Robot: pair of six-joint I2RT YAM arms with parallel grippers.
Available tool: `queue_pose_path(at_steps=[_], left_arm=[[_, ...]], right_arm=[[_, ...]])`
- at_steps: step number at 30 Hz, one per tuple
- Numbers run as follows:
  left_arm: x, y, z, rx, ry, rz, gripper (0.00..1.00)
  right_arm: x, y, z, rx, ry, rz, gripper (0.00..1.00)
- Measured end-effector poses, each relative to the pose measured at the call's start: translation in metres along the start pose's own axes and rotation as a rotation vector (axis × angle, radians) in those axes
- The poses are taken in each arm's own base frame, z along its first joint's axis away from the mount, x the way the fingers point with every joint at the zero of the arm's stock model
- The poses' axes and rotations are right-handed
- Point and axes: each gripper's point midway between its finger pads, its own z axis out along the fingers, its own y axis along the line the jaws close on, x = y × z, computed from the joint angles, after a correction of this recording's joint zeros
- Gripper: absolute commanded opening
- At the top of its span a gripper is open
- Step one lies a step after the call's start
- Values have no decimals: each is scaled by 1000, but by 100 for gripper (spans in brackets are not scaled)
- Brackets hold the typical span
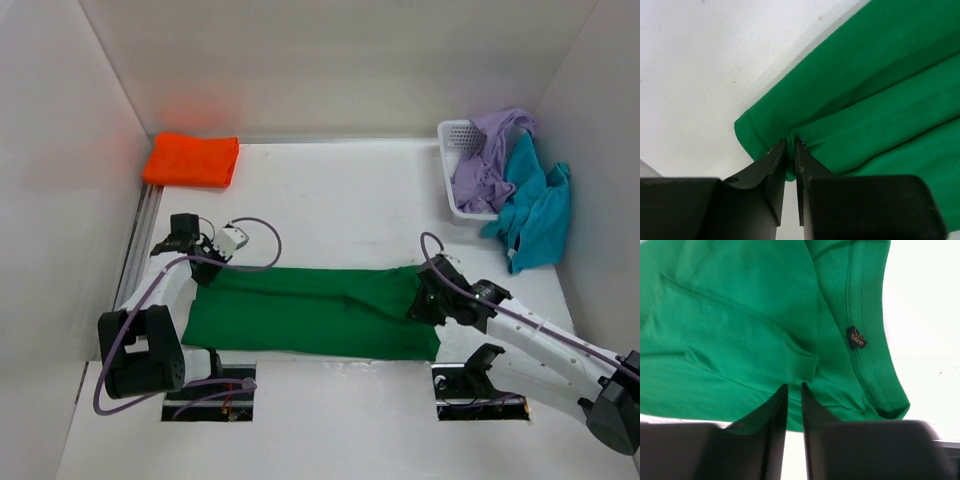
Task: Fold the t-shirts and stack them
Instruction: Fold the other side of the tshirt into a rectangle
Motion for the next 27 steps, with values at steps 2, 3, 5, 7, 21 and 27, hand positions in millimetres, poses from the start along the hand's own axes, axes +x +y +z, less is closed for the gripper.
queue_pose_path(at_steps=[2,3,5,7,21,27], left_arm=[[3,-1,-1,5,15,13,22],[5,-3,-2,9,24,17,25],[10,-6,-5,18,39,15,31],[15,-8,-10,30,56,7,38],[26,4,-38,23,119,6,50],[24,4,-40,10,122,19,50]], right_arm=[[4,0,0,-6,13,0,31],[6,0,-1,-10,22,-6,33],[10,2,-4,-25,31,-21,34],[13,5,-10,-47,34,-44,35],[-47,115,32,-92,-22,-267,55],[-43,119,74,-33,26,-321,53]])
